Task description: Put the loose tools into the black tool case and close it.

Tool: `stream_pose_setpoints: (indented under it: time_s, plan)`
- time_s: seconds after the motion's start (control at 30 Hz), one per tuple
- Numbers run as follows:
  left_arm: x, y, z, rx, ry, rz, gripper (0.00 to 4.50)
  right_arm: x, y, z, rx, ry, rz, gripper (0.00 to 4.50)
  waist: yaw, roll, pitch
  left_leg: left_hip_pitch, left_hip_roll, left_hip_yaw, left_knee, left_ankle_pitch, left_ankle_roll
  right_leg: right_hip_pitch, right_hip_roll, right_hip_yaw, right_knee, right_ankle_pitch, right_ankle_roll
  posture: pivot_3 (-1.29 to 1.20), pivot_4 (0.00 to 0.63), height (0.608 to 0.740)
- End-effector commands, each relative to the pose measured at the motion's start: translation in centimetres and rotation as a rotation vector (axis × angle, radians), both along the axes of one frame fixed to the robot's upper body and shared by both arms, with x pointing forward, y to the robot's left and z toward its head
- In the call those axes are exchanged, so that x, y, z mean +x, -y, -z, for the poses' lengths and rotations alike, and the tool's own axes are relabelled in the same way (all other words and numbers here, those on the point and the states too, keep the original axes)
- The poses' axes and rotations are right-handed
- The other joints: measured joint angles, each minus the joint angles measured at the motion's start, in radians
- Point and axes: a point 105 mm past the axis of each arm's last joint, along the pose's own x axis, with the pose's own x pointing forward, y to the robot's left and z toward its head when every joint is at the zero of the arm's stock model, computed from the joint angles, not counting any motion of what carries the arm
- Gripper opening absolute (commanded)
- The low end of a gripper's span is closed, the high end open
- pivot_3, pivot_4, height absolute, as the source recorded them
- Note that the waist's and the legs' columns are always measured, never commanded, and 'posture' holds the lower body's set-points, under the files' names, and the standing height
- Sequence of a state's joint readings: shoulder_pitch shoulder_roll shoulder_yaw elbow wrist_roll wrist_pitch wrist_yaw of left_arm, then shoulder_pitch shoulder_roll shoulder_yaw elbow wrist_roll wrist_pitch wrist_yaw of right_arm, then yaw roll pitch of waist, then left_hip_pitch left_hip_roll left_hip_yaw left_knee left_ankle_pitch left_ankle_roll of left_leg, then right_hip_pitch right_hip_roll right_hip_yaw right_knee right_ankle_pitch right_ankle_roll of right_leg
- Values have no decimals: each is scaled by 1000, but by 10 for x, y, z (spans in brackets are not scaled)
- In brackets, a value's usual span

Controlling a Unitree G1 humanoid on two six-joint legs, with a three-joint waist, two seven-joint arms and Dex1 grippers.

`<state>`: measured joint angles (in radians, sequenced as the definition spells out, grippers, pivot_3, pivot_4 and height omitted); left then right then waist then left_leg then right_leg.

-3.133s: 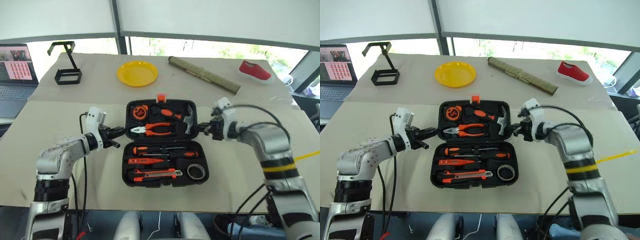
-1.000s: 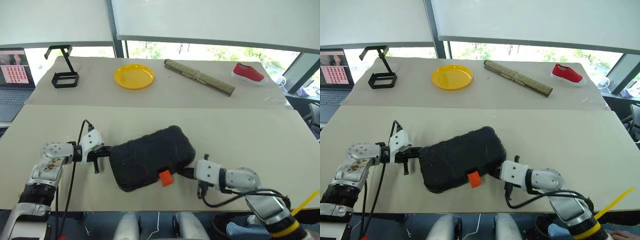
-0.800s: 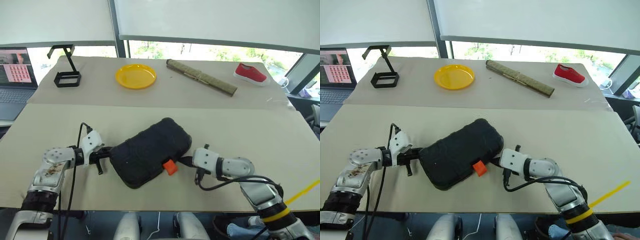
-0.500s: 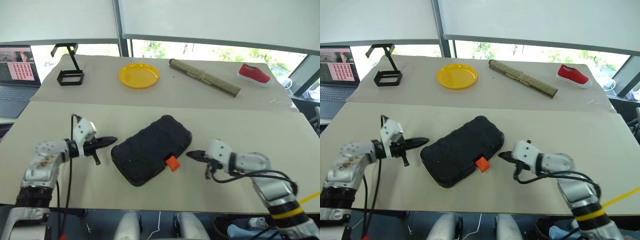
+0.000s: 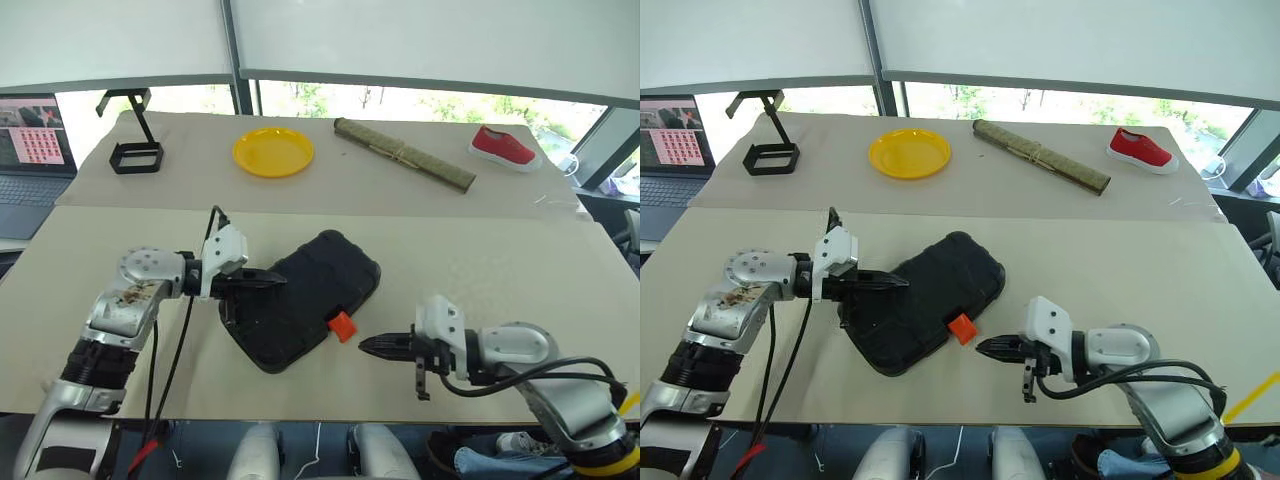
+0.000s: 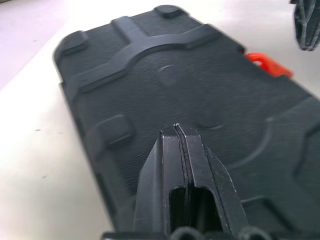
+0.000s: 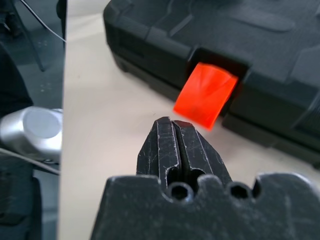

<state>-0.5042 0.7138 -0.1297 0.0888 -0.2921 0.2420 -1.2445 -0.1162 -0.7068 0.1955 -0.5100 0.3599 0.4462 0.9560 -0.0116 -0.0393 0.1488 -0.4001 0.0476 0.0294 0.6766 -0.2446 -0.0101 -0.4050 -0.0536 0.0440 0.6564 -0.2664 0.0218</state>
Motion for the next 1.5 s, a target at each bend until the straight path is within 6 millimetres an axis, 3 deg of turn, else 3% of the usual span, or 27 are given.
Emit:
stream_pose_setpoints:
  time_s: [0.03, 0.6, 0.77, 0.97, 1.27, 1.5]
  plan:
    - [3, -5, 10, 38, -19, -16, 24, 3, -9, -6, 12, 42, -28, 0, 0, 0, 0, 0, 0, 0, 0, 0, 0, 0, 0, 0, 0, 0, 0, 0, 150, 740]
    - [1, -1, 19, 35, -45, -10, 24, 22, -27, 1, 32, 118, -40, 0, 0, 0, 0, 1, 0, 0, 0, 0, 0, 1, 0, 0, 0, 0, 0, 0, 150, 740]
    - [-1, 0, 24, 46, -62, -7, 24, 26, -30, -5, 57, 143, -34, 0, -7, 0, 0, 2, 0, 0, 0, 0, 0, 1, 1, 1, 2, 0, 0, 0, 150, 740]
    - [-3, 2, 30, 64, -74, 6, 24, 26, -18, 19, -71, 107, -33, 0, -10, 1, 0, 3, 1, 0, 0, 0, 0, 1, 2, 2, 2, 0, 0, 0, 150, 740]
    - [-4, 3, 34, 72, -86, 2, 24, 39, -26, 12, -41, 191, 17, 0, -10, 1, 0, 3, 1, 1, 0, 0, 0, 1, 2, 2, 2, 0, -1, 0, 150, 740]
    - [-4, 2, 37, 79, -92, -3, 24, 28, -32, 3, -24, 158, -38, 0, -10, 1, 0, 3, 1, 1, 0, 0, 0, 1, 2, 2, 2, 0, -1, 0, 150, 740]
